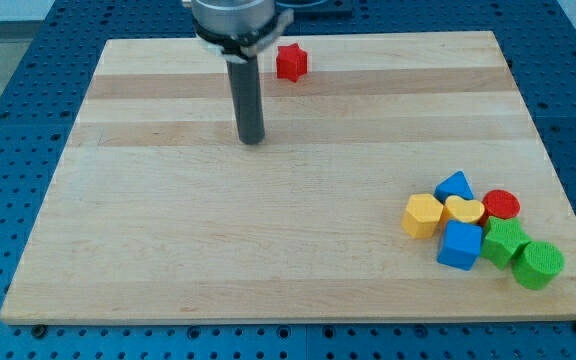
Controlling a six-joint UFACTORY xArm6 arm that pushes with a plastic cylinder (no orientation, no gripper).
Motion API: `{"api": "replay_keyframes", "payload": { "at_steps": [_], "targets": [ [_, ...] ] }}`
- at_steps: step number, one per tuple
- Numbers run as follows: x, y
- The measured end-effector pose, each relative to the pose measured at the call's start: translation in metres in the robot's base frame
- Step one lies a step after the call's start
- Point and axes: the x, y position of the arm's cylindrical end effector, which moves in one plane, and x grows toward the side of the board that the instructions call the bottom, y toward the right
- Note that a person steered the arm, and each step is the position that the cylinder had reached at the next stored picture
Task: Move the red star diagonally to the blue triangle
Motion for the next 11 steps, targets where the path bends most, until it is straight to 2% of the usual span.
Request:
{"api": "replay_keyframes", "payload": {
  "at_steps": [2, 4, 8, 11],
  "targets": [
    [-0.087, -0.003],
    [-0.13, 0.008],
    [-0.133, 0.089],
    [-0.083, 0.122]
  ]
}}
